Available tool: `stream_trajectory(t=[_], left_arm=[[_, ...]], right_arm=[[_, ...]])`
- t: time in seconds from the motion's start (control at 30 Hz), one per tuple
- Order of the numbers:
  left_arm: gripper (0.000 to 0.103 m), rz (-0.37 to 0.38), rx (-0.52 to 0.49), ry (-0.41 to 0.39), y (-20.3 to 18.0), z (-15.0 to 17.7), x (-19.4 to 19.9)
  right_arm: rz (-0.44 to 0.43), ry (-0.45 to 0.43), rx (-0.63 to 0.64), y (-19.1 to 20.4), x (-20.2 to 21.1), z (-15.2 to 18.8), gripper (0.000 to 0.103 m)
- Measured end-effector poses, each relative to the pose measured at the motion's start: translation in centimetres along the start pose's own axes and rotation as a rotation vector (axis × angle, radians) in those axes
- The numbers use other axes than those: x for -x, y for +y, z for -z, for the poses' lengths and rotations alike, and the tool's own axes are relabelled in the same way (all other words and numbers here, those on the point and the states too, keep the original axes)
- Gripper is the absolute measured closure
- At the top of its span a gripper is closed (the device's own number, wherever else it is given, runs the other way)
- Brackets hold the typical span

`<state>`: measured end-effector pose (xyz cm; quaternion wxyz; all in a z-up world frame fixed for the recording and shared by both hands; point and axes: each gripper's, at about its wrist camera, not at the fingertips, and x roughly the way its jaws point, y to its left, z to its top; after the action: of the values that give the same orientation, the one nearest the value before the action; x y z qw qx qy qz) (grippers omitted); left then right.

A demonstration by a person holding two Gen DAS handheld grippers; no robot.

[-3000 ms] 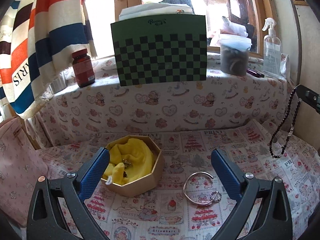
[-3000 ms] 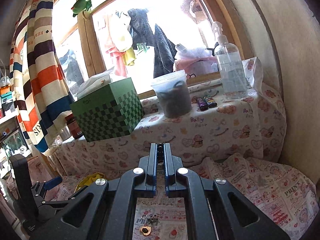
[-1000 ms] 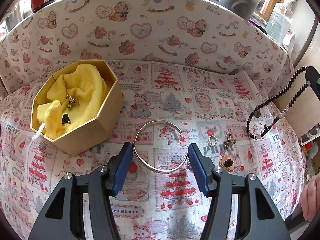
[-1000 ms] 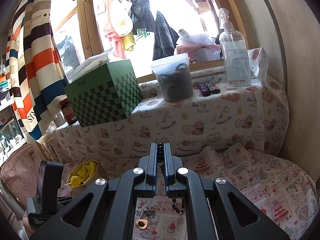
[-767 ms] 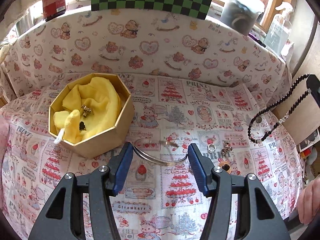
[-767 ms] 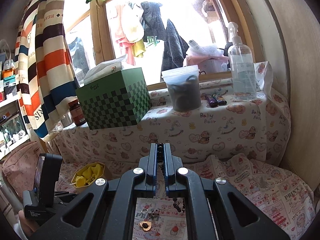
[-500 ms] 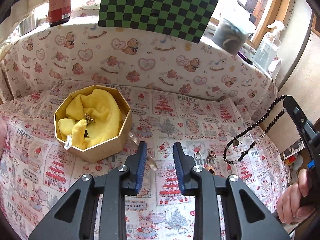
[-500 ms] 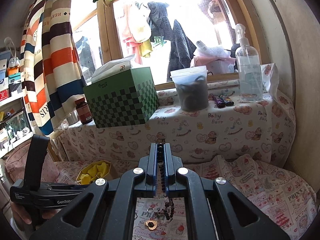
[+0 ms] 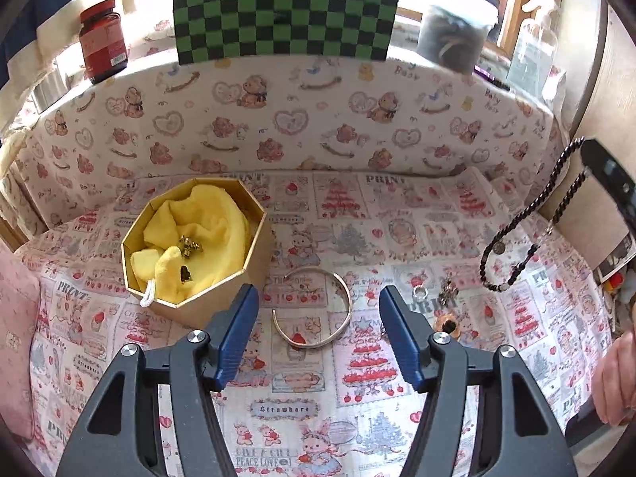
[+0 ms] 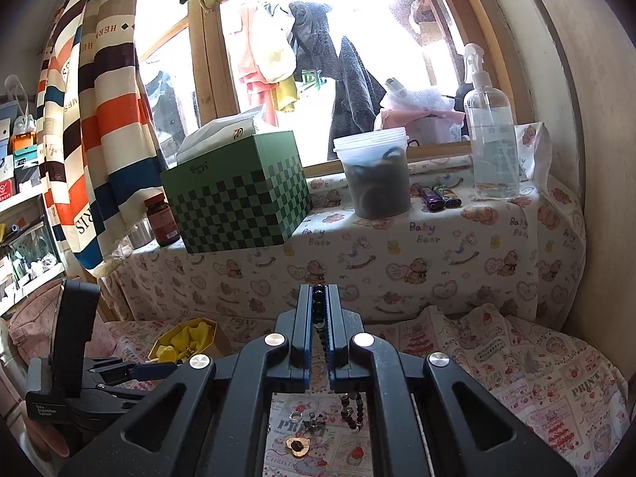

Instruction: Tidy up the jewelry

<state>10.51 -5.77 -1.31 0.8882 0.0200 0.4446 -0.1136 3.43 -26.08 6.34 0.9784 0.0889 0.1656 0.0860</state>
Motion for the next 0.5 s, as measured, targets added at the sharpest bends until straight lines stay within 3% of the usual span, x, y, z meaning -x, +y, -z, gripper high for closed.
stream_trajectory(t=[0.13, 0.23, 0.33, 0.5], left_arm=[[0.041, -0.026, 0.028, 0.099, 0.2, 0.3, -2.5], [0.034, -0.026, 0.069, 0.111, 0.4, 0.3, -3.3], [0.031, -0.076, 0.12, 0.114, 0.1, 0.3, -4.2], [0.031, -0.146, 0.073, 0.122, -1.4, 0.7, -5.5]], right_arm=[[0.004, 0.008, -0.001, -0.1, -0.2, 0.0, 0.097], [0.005, 0.011, -0.001, -0.2, -0.2, 0.0, 0.097], [0.006, 0.011, -0.002, -0.1, -0.2, 0.0, 0.097], [0.01, 0.015, -0.006, -0.2, -0.2, 0.1, 0.097]])
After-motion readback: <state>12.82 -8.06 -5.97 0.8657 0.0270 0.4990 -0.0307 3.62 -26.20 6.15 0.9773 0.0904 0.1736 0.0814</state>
